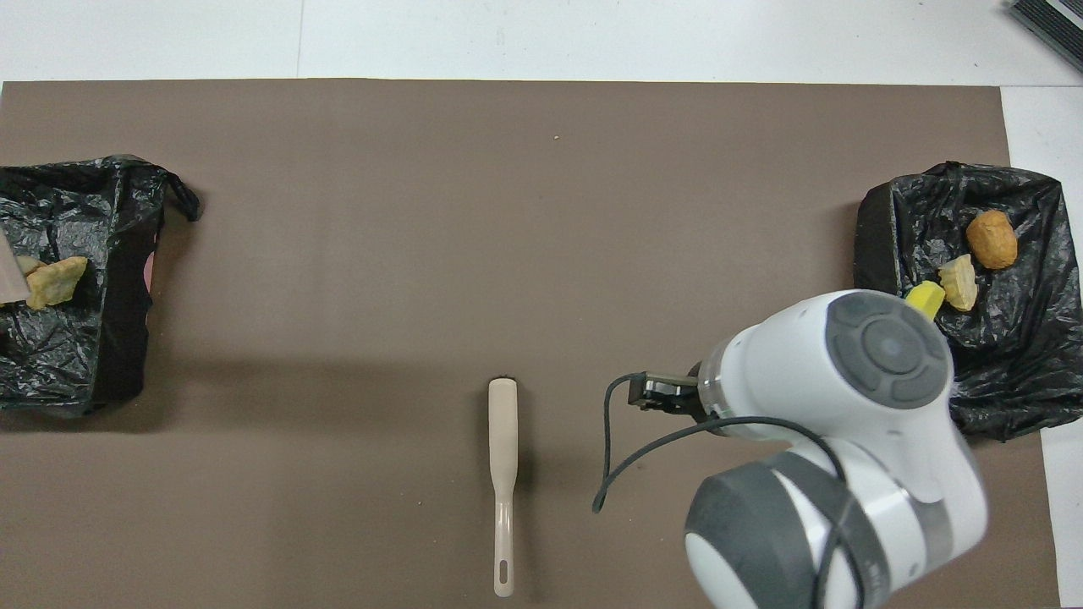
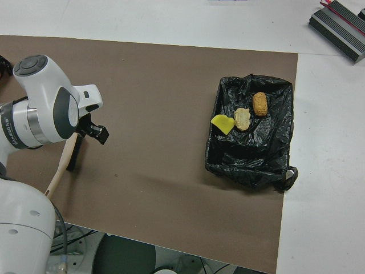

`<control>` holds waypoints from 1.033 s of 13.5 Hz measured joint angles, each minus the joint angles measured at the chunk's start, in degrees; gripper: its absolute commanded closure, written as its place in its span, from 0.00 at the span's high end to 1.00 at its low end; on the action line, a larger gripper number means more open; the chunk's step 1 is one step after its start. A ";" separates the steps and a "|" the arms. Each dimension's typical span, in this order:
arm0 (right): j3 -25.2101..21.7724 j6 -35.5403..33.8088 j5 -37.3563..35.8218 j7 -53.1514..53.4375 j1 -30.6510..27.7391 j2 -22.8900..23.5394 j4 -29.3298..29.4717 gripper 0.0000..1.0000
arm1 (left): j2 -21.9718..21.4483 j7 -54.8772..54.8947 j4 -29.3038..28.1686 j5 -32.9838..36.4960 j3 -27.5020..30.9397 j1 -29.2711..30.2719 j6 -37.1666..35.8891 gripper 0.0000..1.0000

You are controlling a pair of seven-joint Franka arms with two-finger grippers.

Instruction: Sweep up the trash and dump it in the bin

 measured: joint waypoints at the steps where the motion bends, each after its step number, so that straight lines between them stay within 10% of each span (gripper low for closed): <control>1: -0.22 -0.78 0.00 -0.10 -1.87 0.00 1.46 1.00 | 0.02 -3.42 0.05 -4.24 -0.01 -0.63 -0.10 0.00; 14: -1.73 -4.78 -8.86 -9.67 -9.01 5.37 18.02 1.00 | -0.58 -65.56 -6.56 -42.59 -1.25 -20.51 2.55 0.00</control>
